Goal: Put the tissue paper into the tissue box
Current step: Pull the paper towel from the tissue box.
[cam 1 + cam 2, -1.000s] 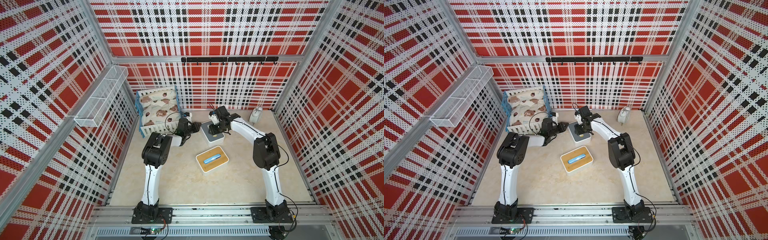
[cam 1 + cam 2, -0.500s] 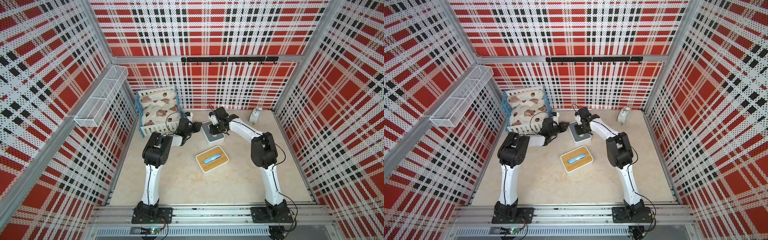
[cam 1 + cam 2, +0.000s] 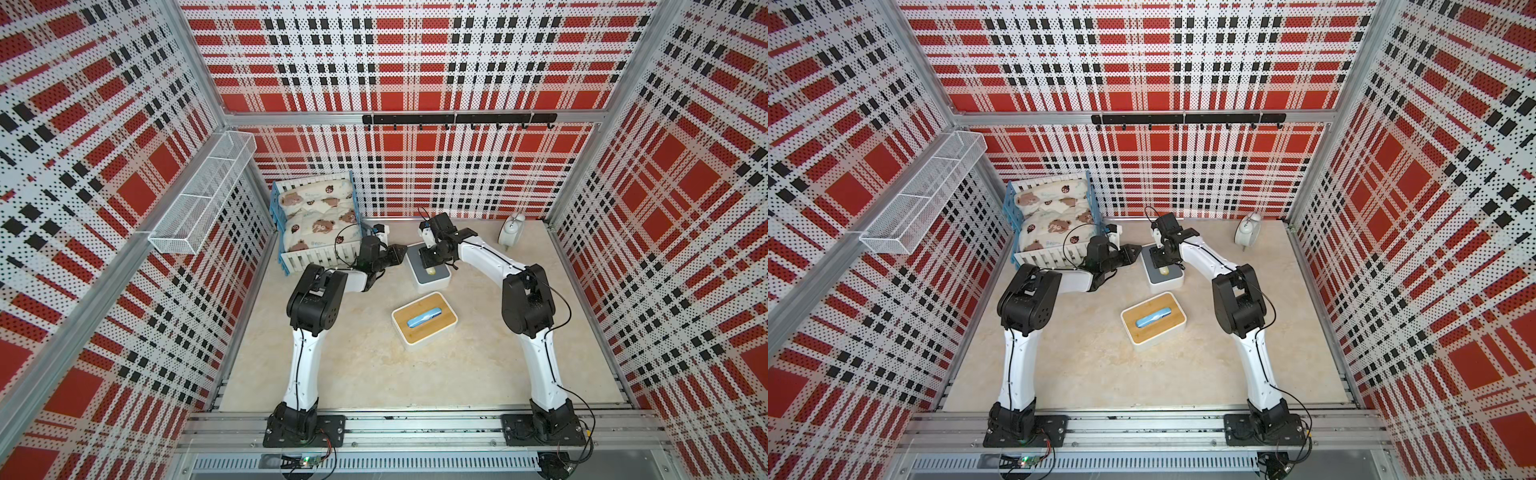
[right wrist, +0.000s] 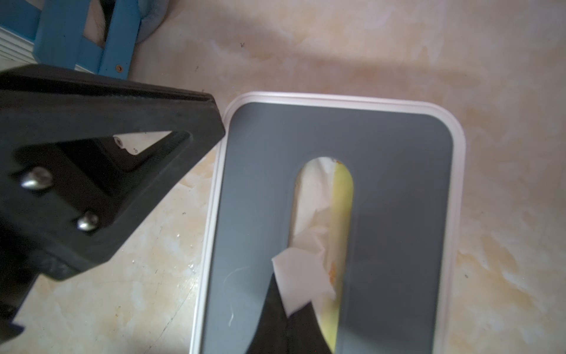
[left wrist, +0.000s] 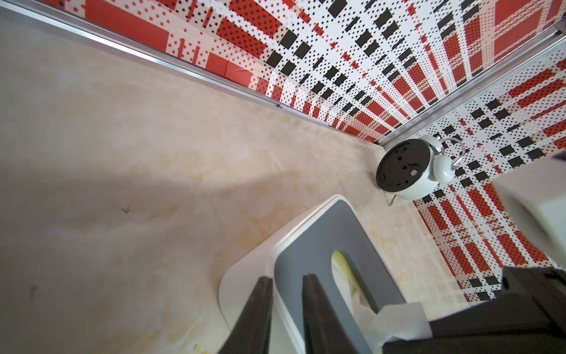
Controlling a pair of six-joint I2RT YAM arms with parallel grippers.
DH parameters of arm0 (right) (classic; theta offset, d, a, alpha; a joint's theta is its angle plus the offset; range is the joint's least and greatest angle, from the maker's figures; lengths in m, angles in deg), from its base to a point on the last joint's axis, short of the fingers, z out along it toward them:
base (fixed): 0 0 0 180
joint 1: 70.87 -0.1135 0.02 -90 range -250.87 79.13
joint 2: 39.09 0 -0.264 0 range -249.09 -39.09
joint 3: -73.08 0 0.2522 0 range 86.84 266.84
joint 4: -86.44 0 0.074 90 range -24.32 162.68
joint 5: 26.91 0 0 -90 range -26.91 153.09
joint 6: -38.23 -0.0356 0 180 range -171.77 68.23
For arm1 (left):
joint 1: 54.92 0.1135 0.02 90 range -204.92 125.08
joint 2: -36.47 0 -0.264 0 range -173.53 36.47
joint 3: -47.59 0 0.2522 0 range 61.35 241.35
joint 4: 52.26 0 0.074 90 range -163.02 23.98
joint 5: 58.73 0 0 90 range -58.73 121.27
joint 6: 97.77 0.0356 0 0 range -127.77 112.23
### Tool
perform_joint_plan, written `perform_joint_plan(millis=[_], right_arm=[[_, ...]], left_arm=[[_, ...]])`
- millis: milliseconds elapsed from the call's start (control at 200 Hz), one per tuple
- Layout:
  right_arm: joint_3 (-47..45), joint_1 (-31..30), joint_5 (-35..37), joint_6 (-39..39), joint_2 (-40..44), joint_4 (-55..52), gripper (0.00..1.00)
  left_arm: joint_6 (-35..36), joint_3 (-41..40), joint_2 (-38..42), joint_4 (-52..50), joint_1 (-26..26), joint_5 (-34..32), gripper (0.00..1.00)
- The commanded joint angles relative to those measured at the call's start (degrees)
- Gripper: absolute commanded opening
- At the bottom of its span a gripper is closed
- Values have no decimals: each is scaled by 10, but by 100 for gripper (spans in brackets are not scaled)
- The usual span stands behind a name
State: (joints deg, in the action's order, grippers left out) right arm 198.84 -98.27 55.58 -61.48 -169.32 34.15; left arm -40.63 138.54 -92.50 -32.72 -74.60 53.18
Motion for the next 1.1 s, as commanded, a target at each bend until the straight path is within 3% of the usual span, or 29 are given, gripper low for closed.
perform_joint_plan(millis=[0, 1097], right_arm=[[-11, -8, 14, 6, 32, 22, 0], [-134, -14, 21, -14, 146, 104, 0]], left_arm=[[14, 13, -13, -10, -9, 8, 24], [27, 37, -30, -50, -12, 1, 24]])
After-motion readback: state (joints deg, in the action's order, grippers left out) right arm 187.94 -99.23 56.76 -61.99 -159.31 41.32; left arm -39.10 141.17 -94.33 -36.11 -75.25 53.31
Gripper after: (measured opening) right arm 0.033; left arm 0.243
